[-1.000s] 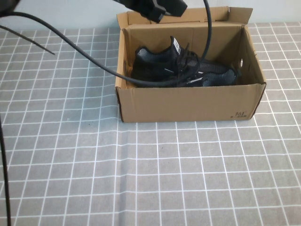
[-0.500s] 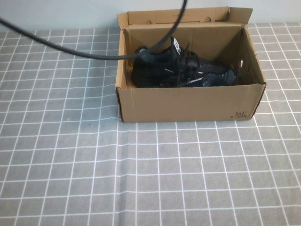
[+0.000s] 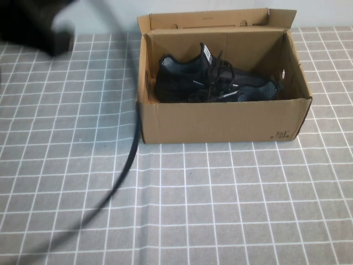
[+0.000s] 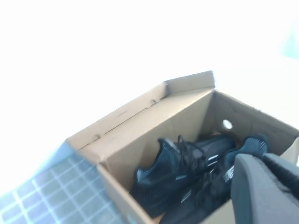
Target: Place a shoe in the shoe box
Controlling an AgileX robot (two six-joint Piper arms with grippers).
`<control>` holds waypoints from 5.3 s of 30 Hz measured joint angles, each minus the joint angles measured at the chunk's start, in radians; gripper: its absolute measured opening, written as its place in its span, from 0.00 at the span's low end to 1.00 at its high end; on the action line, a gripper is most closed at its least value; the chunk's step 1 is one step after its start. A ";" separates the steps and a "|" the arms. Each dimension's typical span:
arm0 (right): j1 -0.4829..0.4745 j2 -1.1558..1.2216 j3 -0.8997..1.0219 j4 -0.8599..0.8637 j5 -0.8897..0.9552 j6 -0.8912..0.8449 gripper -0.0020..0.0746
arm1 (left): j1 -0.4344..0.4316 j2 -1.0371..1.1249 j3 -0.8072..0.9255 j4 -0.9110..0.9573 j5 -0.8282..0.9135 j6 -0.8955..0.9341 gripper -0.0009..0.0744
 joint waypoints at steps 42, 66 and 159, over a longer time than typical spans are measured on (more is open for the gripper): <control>0.000 -0.008 0.496 0.285 -0.670 -0.160 0.01 | 0.000 -0.852 1.296 -0.236 -0.492 0.000 0.01; -0.201 -0.007 0.904 0.229 -1.126 -0.160 0.01 | 0.000 -0.852 1.296 -0.238 -0.486 0.000 0.01; -0.279 -0.140 1.095 0.086 -0.902 -0.154 0.01 | 0.290 -1.057 1.297 0.360 -0.215 -0.529 0.01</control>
